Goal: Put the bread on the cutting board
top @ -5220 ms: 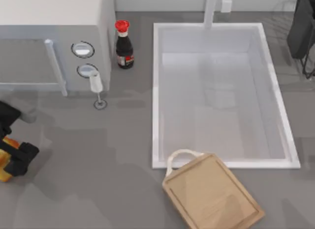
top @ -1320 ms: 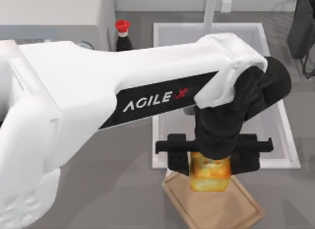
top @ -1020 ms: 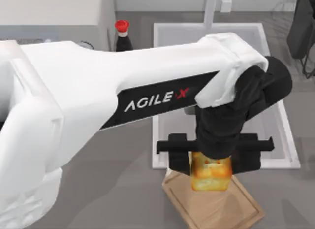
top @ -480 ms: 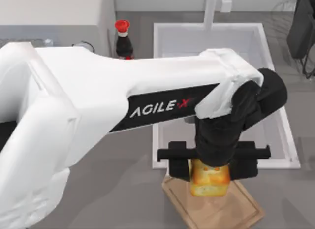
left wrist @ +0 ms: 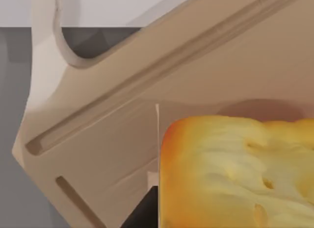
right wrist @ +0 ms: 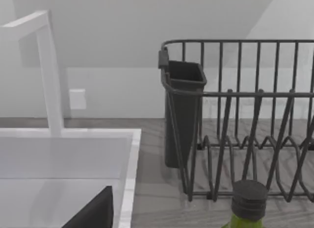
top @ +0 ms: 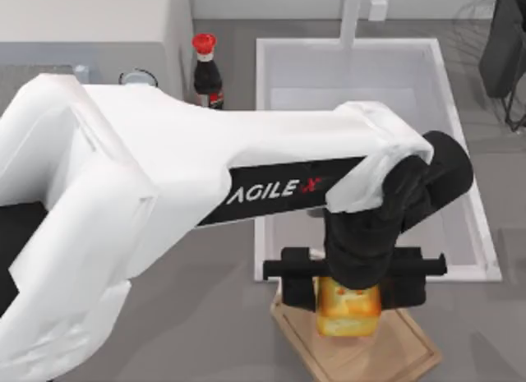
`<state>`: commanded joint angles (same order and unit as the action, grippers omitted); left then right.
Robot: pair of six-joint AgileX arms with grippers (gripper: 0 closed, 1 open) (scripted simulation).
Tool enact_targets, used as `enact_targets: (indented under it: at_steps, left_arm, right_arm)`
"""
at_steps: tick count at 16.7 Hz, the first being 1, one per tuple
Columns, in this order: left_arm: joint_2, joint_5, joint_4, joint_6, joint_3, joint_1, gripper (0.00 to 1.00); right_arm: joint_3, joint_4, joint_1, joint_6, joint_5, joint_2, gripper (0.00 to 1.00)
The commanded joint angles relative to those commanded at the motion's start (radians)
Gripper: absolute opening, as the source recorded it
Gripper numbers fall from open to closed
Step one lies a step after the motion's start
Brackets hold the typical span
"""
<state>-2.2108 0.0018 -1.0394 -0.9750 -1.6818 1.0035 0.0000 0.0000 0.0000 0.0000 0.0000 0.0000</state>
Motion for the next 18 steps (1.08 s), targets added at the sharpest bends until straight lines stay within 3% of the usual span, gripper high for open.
enact_targets:
  at_steps: [2,15,18]
  left_arm:
    - [0.000,0.000,0.000,0.000,0.000,0.000,0.00]
    - [0.000,0.000,0.000,0.000,0.000,0.000,0.98]
    - [0.000,0.000,0.000,0.000,0.000,0.000,1.00]
  right_arm:
    - [0.000,0.000,0.000,0.000,0.000,0.000,1.00]
    - [0.000,0.000,0.000,0.000,0.000,0.000,1.00]
    - [0.000,0.000,0.000,0.000,0.000,0.000,1.00]
